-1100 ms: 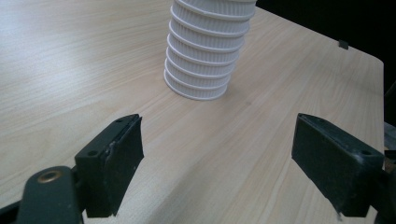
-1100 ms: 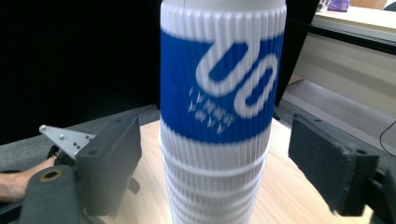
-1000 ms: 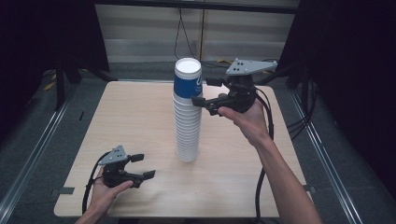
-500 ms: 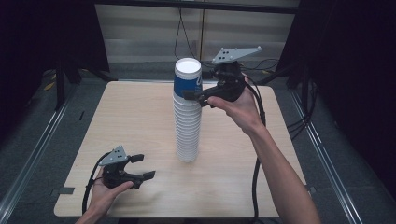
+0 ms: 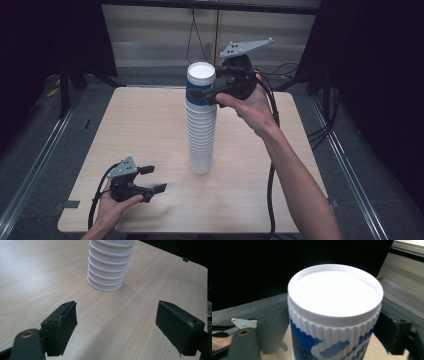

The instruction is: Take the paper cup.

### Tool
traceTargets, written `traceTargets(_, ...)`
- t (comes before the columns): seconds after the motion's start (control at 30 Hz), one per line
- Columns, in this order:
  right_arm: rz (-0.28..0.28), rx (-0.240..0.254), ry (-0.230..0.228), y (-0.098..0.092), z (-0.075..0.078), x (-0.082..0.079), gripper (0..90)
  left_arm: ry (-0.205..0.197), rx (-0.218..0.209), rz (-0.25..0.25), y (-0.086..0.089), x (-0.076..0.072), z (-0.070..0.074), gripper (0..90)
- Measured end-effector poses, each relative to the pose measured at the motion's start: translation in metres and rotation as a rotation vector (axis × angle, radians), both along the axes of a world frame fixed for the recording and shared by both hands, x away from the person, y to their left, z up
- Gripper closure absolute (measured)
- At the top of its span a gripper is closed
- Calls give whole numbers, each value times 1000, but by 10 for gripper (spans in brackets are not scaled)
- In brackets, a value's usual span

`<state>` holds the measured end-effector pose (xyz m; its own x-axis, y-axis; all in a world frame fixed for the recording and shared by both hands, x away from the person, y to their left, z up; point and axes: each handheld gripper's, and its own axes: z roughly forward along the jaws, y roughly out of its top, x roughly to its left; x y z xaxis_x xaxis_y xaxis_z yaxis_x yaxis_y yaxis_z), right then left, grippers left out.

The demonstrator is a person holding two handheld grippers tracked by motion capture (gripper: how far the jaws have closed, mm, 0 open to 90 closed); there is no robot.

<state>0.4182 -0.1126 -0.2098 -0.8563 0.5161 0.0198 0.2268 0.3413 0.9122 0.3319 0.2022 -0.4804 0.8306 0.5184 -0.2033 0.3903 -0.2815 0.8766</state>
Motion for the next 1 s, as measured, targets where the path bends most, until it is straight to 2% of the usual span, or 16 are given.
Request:
traceTargets(0.03,-4,-1,-13,0,0,0,243,-2,5,2,0,0,0,174)
traceTargets(0.1,4,0,-10,1,0,0,245,-1,18,-1,-1,0,-1,182)
traceTargets(0.37,4,8,-2,-2,2,2,253,2,17,-1,-1,0,0,184)
traceTargets(0.5,-1,28,-19,-3,5,0,254,0,20,0,-2,0,-1,184)
traceTargets(0.7,0,62,-18,-5,5,1,257,6,22,-4,-2,0,-1,187)
traceTargets(1.0,-17,123,-54,-8,11,-2,264,18,15,-3,-1,0,-1,187)
